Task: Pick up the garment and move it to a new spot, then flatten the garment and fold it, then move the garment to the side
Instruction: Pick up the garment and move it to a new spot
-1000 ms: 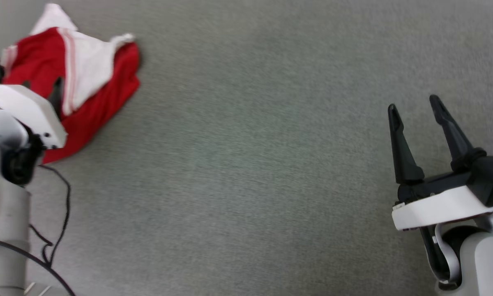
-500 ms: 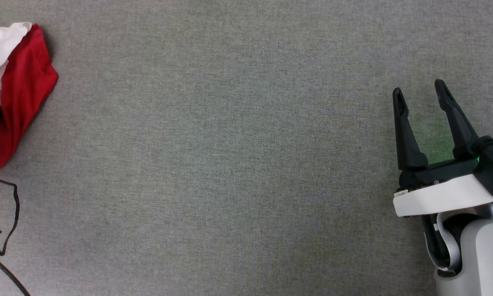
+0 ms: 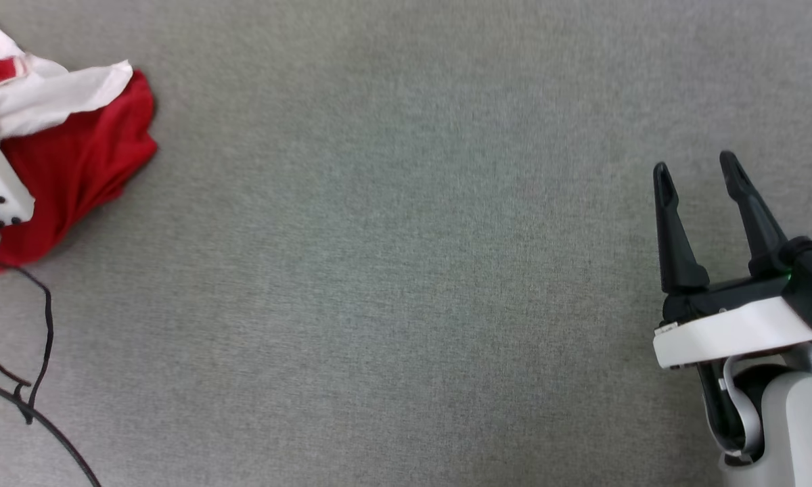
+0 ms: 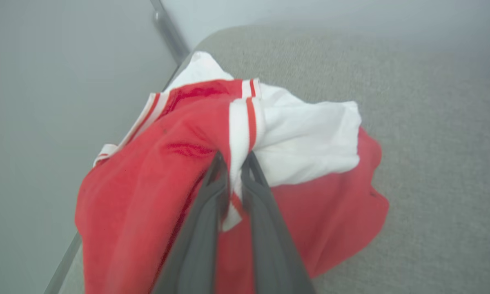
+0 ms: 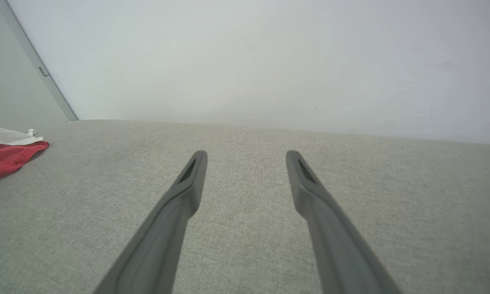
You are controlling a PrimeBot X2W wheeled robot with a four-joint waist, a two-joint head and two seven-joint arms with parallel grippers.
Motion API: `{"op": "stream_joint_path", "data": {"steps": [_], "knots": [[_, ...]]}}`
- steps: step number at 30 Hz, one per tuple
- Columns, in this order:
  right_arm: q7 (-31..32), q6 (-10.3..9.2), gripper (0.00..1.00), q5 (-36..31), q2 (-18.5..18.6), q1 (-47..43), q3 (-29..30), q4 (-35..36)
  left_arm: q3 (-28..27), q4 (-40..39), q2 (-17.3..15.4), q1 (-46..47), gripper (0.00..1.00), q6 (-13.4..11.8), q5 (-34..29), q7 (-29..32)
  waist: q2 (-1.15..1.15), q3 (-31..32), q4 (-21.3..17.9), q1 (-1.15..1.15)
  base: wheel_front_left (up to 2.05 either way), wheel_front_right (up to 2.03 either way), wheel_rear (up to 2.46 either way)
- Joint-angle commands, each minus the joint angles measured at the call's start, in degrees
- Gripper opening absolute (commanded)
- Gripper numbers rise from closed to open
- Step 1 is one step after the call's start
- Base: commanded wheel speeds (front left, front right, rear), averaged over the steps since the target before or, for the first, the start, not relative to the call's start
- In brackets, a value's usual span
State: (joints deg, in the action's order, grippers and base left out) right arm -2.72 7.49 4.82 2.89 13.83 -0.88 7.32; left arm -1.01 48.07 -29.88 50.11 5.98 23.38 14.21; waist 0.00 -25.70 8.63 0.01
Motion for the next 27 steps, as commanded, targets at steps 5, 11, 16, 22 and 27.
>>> {"op": "stream_joint_path", "data": {"steps": [5, 11, 16, 22, 27], "knots": [[-0.3, 0.0, 1.0, 1.4, 0.0, -2.9, 0.9, -0.7, 1.5, -3.2, 1.2, 1.3, 0.0, -0.3, -2.3, -10.2, 0.0, 8.2, 1.4, -0.01, 0.0, 0.0, 0.0], [-0.4, 0.0, 1.0, 2.3, 0.0, -5.8, 1.6, -0.7, 3.0, -7.9, 4.6, 0.6, 0.0, -0.1, -2.3, -17.9, 0.0, 14.8, 0.5, -0.01, 0.0, 0.0, 0.0], [-0.3, 0.0, 1.0, 3.4, 0.0, -8.2, 1.5, -0.5, 5.2, -13.6, 8.0, -2.8, 0.0, 0.2, -2.4, -20.2, 0.0, 19.6, -2.0, -0.01, 0.0, 0.0, 0.0], [0.6, 0.0, 1.0, 4.0, 0.0, -10.4, 2.0, 1.1, 8.2, -23.6, 13.0, -9.4, 0.0, -0.4, -1.7, -20.7, 0.0, 22.1, -5.7, -0.01, 0.0, 0.0, 0.0], [1.1, 0.0, 1.0, 4.7, 0.0, -11.8, 2.3, 1.9, 12.2, -31.8, 18.0, -17.3, 0.0, -0.4, -0.5, -19.4, 0.0, 22.4, -8.6, -0.01, 0.0, 0.0, 0.0]]}}
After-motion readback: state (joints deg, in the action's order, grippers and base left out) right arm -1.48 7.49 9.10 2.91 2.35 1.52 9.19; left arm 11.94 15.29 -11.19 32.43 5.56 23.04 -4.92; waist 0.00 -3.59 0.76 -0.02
